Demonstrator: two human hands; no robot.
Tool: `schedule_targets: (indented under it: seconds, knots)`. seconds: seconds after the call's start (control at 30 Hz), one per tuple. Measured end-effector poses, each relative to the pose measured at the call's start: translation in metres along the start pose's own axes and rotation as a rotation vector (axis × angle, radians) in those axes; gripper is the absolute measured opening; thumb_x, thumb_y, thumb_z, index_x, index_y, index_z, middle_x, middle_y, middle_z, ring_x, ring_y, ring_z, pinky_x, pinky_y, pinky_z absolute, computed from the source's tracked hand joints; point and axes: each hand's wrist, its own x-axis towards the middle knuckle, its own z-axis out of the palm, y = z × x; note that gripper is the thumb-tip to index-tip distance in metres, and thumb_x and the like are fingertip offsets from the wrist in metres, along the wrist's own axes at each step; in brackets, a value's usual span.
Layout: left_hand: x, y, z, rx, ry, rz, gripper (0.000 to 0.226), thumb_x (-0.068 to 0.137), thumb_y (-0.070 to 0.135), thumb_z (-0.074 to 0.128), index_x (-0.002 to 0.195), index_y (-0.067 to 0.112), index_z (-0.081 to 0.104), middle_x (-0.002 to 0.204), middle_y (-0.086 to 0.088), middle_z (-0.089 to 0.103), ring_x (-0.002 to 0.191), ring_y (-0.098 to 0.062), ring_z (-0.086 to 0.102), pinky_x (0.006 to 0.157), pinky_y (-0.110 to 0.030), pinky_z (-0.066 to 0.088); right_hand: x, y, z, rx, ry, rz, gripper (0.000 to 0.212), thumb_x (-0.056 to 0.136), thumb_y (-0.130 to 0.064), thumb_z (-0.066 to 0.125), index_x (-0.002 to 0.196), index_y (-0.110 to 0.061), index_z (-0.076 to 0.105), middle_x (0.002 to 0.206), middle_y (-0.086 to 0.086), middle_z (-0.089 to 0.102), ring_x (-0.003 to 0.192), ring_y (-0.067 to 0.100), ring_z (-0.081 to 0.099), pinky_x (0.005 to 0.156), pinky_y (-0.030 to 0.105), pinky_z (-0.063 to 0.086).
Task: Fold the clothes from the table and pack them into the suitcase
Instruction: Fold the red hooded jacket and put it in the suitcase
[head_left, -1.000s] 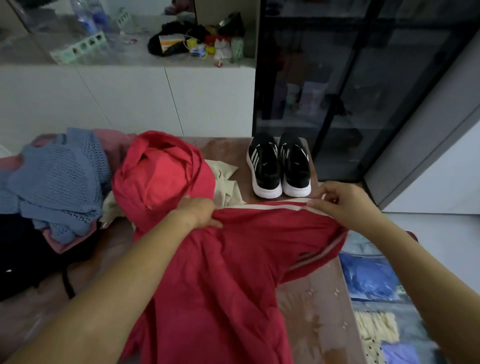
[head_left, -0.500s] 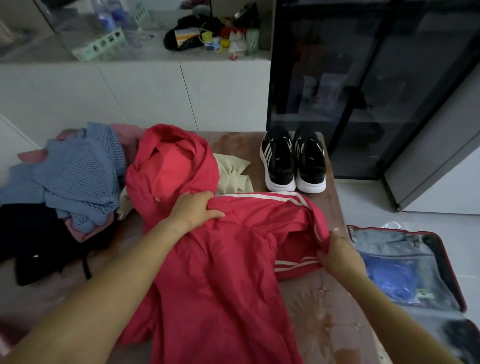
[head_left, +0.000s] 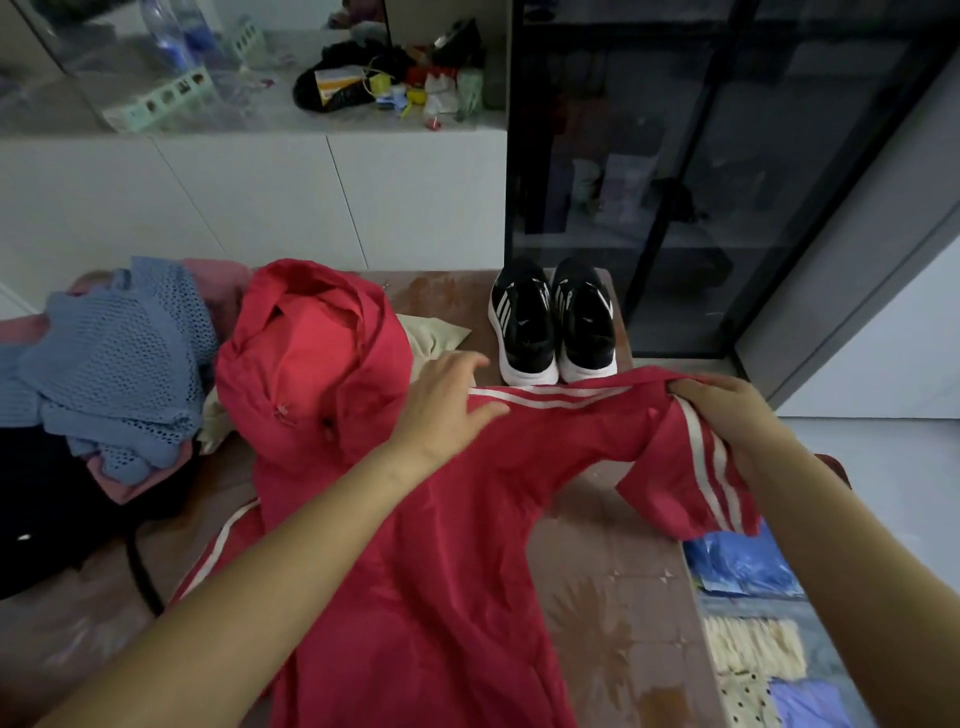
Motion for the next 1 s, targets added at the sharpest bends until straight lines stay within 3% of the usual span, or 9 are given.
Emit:
schedule_targets:
  seconds: [0.23,0.33,0.43,0.5,0.57,0.7,0.83,0.93,1.0]
  knots:
    - [-0.031,0.109,-0.002,-0.249,-0.159,-0.014,0.059,0.062,0.073,0.066,0.092,0.024,0.053,0.088,0.013,0.059,0.08,-0.008,0.055,0.073,-0.03,0.047,-0.016,-0.012,0.031,0.298,-0.158,0.039,0.007,0.089,-0.004,0.057,0.09,-0.004,0.064,0.073,0.01,0.068,0.057,0.018,0.065,0.053,0.025,0.056]
    - [-0.041,0.116,0.006,-0.262,-0.182,-0.135,0.091,0.055,0.081,0.061,0.122,0.02,0.048,0.12,0.007,0.058,0.111,-0.013,0.054,0.089,-0.031,0.045,-0.025,-0.018,0.033,0.524,-0.136,0.042,0.015,0.093,-0.001,0.048,0.093,-0.007,0.061,0.081,0.012,0.065,0.062,0.019,0.064,0.054,0.028,0.056]
    - [-0.051,0.114,0.012,-0.507,-0.073,-0.184,0.085,0.055,0.076,0.068,0.122,0.027,0.05,0.116,0.013,0.06,0.11,-0.005,0.056,0.093,-0.03,0.047,-0.039,-0.011,0.04,0.634,-0.406,0.026,0.029,0.09,-0.024,0.057,0.117,-0.013,0.059,0.093,0.013,0.07,0.074,0.021,0.07,0.059,0.03,0.057]
    - [-0.053,0.105,0.011,-0.624,0.004,-0.257,0.051,0.064,0.06,0.072,0.103,0.031,0.058,0.097,0.014,0.065,0.09,0.005,0.06,0.082,-0.022,0.049,-0.049,-0.002,0.044,0.495,-0.672,-0.007,0.067,0.072,-0.055,0.068,0.126,-0.017,0.056,0.108,0.014,0.07,0.092,0.023,0.07,0.069,0.028,0.056]
    - [-0.052,0.09,0.002,-0.613,0.1,-0.322,0.034,0.074,0.05,0.062,0.085,0.018,0.066,0.077,0.006,0.065,0.069,0.0,0.055,0.07,-0.031,0.05,-0.053,0.003,0.047,0.443,-0.707,-0.08,0.079,0.066,-0.065,0.069,0.127,-0.017,0.055,0.111,0.014,0.069,0.099,0.026,0.068,0.077,0.026,0.056]
    - [-0.055,0.061,-0.03,-0.879,0.109,-0.485,0.011,0.089,0.02,0.059,0.082,0.017,0.067,0.073,0.004,0.063,0.068,-0.006,0.055,0.07,-0.028,0.045,-0.04,0.02,0.048,0.106,-0.22,-0.372,0.022,0.093,-0.012,0.057,0.114,-0.018,0.061,0.093,0.01,0.068,0.075,0.01,0.068,0.072,0.02,0.05]
    - [-0.064,0.045,-0.061,-1.067,-0.081,-0.479,0.018,0.092,0.005,0.053,0.088,0.014,0.068,0.076,0.004,0.07,0.069,-0.006,0.063,0.073,-0.022,0.049,-0.019,0.03,0.066,-0.302,-0.265,-0.541,0.055,0.083,-0.012,0.07,0.13,-0.03,0.049,0.115,-0.001,0.053,0.102,0.012,0.055,0.093,0.035,0.046]
    - [-0.073,0.041,-0.08,-1.086,-0.185,-0.48,0.013,0.091,0.012,0.057,0.092,0.014,0.07,0.085,0.002,0.073,0.078,-0.008,0.068,0.081,-0.02,0.053,-0.007,0.016,0.088,-0.46,-0.38,-0.62,0.091,0.075,-0.02,0.079,0.147,-0.036,0.024,0.144,0.002,0.029,0.135,0.019,0.027,0.112,0.038,0.027]
    - [-0.081,0.036,-0.091,-1.072,-0.226,-0.467,0.012,0.089,0.012,0.058,0.093,0.015,0.07,0.084,0.004,0.073,0.077,-0.006,0.068,0.078,-0.018,0.054,0.0,0.008,0.103,-0.741,-0.411,-0.722,0.088,0.071,-0.033,0.081,0.143,-0.042,0.031,0.156,0.006,0.012,0.143,0.03,0.01,0.114,0.052,0.019]
